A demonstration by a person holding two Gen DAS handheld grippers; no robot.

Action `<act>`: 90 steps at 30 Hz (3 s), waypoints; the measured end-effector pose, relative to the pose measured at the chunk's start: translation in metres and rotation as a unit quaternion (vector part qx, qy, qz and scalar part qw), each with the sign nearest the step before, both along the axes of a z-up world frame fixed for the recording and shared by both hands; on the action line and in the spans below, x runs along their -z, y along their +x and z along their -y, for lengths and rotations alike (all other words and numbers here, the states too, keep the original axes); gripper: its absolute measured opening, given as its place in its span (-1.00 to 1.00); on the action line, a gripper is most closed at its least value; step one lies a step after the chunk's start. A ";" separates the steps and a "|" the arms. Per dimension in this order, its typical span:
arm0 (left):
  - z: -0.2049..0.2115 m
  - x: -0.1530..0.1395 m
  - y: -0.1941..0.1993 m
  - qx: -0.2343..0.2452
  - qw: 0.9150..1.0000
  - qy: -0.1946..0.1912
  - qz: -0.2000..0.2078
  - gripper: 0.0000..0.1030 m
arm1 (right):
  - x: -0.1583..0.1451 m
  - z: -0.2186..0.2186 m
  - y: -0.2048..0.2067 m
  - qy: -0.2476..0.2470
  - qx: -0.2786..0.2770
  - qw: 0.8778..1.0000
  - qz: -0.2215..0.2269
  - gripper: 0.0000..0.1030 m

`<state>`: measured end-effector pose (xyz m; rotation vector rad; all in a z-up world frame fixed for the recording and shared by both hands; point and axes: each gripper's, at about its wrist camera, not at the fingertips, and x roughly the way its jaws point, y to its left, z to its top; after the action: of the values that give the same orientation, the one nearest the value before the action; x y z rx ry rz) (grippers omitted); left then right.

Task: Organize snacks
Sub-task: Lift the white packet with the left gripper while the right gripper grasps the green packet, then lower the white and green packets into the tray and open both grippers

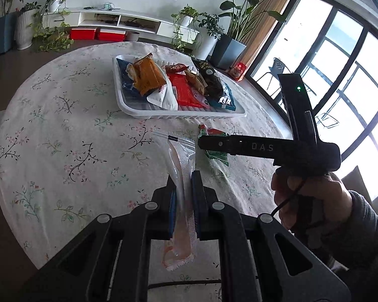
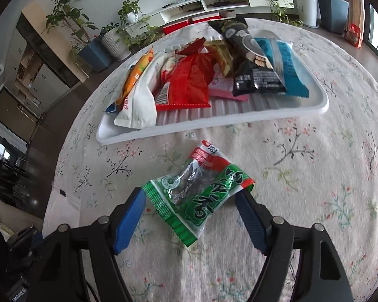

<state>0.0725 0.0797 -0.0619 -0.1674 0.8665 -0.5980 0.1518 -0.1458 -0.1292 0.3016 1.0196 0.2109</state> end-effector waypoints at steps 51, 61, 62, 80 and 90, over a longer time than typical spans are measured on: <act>0.028 -0.077 0.082 0.010 0.998 -0.007 0.062 -0.82 | -0.094 0.085 0.005 -0.009 0.042 0.993 0.113 -0.72; 0.091 -0.092 0.182 0.020 0.998 0.031 0.059 -0.82 | -0.142 0.053 0.076 -0.013 -0.007 0.991 0.135 -0.70; 0.096 -0.086 0.187 0.020 0.998 0.038 0.054 -0.82 | -0.137 0.049 0.085 -0.011 -0.011 0.992 0.126 -0.70; 0.112 -0.004 0.238 -0.010 0.998 0.065 0.000 -0.79 | -0.051 0.029 0.130 -0.034 -0.036 0.998 0.043 -0.65; 0.107 0.002 0.240 -0.028 0.997 0.071 0.000 -0.65 | -0.042 0.026 0.132 -0.041 -0.037 0.998 0.041 -0.57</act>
<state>0.3128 -0.0268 -0.0639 -0.0623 0.8988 -0.4818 0.2837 -0.1719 -0.0877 0.1789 0.9565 0.2465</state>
